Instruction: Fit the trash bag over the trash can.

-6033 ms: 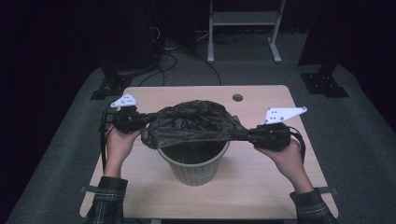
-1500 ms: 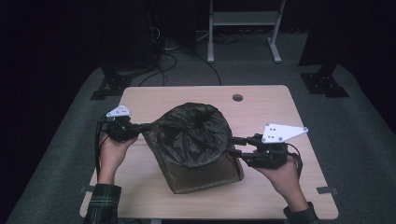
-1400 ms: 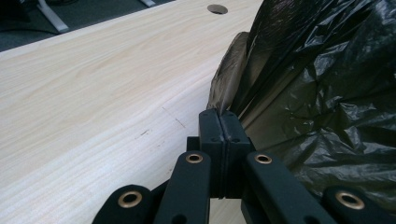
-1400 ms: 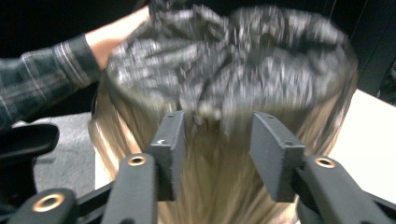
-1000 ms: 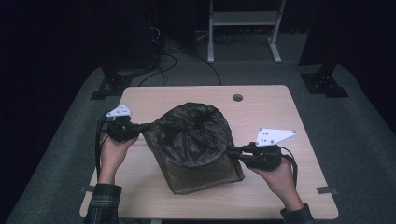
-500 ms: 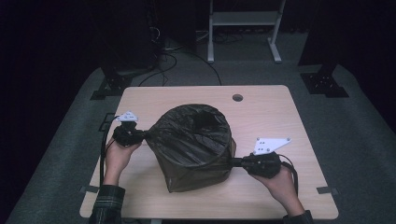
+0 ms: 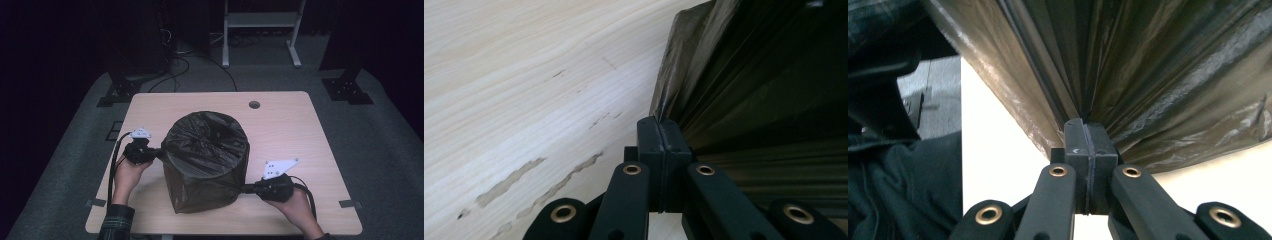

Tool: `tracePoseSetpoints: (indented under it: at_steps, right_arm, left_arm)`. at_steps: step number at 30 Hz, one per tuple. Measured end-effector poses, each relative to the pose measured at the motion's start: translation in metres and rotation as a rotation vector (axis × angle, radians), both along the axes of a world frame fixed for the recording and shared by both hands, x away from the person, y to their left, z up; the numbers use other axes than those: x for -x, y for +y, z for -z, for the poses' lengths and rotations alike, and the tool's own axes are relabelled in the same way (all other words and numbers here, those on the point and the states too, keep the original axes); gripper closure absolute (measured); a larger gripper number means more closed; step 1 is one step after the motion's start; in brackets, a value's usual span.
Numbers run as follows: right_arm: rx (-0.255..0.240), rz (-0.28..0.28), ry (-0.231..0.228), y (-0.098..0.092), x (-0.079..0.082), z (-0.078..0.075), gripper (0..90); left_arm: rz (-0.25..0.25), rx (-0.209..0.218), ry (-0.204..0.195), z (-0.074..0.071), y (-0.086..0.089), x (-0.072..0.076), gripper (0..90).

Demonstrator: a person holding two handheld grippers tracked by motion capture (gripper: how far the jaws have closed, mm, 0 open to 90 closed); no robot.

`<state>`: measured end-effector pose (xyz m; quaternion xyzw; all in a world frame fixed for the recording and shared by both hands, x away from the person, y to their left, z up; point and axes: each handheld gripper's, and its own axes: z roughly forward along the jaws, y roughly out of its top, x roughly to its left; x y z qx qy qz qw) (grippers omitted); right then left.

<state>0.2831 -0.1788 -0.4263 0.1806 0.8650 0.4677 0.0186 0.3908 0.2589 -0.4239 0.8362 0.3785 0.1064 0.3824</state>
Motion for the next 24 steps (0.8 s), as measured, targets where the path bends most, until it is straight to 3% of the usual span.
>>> tracePoseSetpoints:
  at_steps: [4,11,16,17,18,21,24]
  right_arm:
    - [0.073,0.016,0.0,0.004,-0.003,0.006,90.0]
    - [0.102,0.057,0.02,-0.004,-0.009,0.013,90.0]
    - [0.176,0.094,0.01,-0.007,-0.01,0.016,90.0]
    - [0.187,0.101,0.012,-0.008,-0.011,0.017,90.0]
    - [0.167,0.099,0.022,-0.01,-0.012,0.018,90.0]
    - [0.11,0.112,0.018,-0.014,-0.012,0.013,75.6]
    - [0.077,0.124,-0.005,-0.017,-0.011,0.003,67.9]
  left_arm:
    - [-0.042,-0.056,0.018,0.005,0.006,-0.004,89.8]
    - [-0.044,-0.076,0.016,0.012,0.004,-0.006,89.7]
    - [-0.045,-0.089,0.007,0.012,0.002,-0.006,89.7]
    - [-0.039,-0.074,0.01,0.012,0.003,-0.006,89.3]
    - [-0.036,-0.055,0.01,0.011,0.003,-0.006,86.8]
    - [-0.025,0.024,-0.019,0.005,0.005,-0.004,79.6]
    - [-0.016,0.06,-0.041,-0.005,0.008,-0.001,72.8]
